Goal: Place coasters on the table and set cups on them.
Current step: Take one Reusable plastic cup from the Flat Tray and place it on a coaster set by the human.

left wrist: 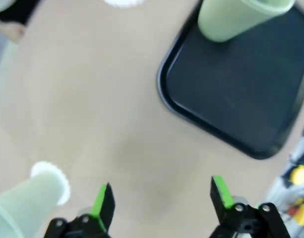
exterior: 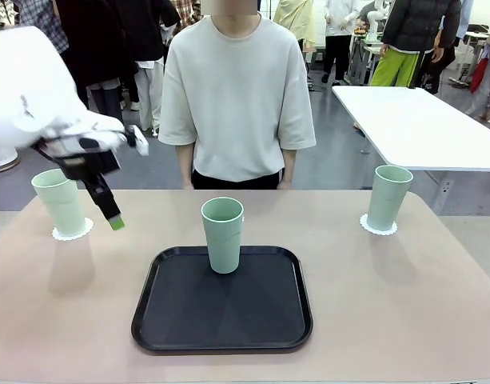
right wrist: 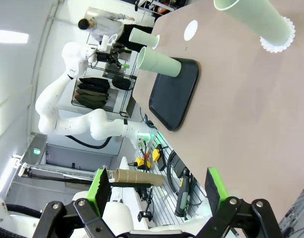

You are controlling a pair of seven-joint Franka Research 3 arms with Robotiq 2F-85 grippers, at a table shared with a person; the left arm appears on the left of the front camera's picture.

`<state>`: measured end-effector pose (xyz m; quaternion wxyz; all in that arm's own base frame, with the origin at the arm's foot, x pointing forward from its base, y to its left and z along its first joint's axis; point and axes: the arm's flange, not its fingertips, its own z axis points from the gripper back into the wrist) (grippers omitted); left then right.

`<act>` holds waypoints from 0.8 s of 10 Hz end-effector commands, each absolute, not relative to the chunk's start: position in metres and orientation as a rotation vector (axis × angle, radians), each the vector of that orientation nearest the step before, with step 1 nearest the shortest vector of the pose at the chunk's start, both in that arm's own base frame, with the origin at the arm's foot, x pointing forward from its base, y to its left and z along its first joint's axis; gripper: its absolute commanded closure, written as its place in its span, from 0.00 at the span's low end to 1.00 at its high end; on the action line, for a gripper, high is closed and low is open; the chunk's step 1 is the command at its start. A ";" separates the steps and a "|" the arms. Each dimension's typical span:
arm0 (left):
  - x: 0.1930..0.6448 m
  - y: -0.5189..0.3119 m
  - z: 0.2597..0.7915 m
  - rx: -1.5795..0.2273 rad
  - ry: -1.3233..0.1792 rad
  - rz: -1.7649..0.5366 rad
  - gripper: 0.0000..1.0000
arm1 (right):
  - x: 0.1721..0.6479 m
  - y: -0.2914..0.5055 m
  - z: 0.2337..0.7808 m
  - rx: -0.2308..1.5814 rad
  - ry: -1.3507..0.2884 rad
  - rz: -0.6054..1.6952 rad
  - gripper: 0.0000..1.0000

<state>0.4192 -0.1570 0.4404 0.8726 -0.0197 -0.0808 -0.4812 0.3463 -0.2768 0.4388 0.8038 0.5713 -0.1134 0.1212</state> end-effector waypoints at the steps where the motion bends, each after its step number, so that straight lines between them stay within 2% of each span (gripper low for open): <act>1: 0.417 -0.173 0.424 0.024 -0.171 -1.015 0.00 | 0.345 -0.274 0.440 1.230 -0.247 0.247 0.00; 2: 0.413 -0.166 0.428 -0.054 -0.200 -1.047 0.00 | 0.345 -0.274 0.440 1.230 -0.247 0.247 0.00; 3: 0.416 -0.171 0.425 -0.009 -0.156 -1.031 0.00 | 0.345 -0.274 0.440 1.230 -0.247 0.247 0.00; 8: 0.418 -0.170 0.422 -0.015 -0.163 -1.030 0.00 | 0.345 -0.274 0.440 1.230 -0.247 0.247 0.00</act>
